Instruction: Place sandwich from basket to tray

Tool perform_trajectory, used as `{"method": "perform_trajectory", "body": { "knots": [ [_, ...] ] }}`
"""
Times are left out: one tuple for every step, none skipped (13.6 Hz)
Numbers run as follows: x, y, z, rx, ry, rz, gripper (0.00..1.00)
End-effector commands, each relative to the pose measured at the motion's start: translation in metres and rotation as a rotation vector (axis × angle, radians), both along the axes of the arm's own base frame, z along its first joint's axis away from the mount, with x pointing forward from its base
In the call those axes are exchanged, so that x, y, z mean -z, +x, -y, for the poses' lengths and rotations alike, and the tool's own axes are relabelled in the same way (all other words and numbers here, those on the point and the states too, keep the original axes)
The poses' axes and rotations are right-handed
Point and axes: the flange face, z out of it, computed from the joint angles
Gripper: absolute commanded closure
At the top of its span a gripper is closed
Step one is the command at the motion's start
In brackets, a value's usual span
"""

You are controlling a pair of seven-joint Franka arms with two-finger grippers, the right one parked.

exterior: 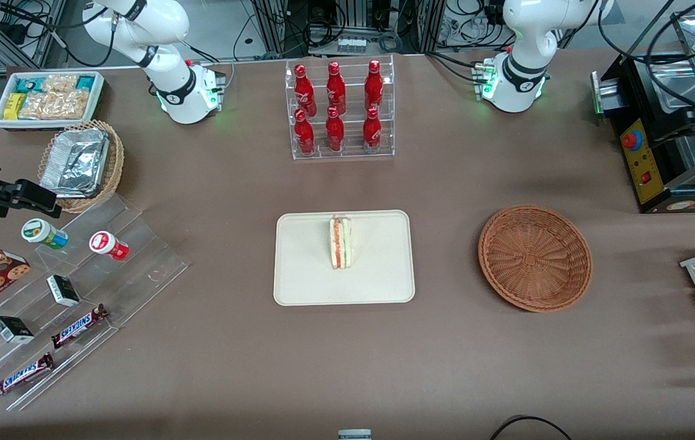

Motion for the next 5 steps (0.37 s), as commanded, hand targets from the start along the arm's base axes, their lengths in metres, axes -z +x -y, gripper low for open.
{"method": "perform_trajectory", "body": {
  "knots": [
    [-0.002, -0.003, 0.003, 0.023, -0.015, 0.024, 0.01],
    [0.000, 0.001, 0.004, 0.031, -0.013, 0.030, 0.01],
    [-0.002, 0.007, 0.008, 0.039, -0.012, 0.038, 0.01],
    [-0.005, 0.013, 0.018, 0.057, -0.011, 0.047, 0.01],
    [-0.005, 0.017, 0.023, 0.060, -0.010, 0.048, 0.01]
  ]
}}
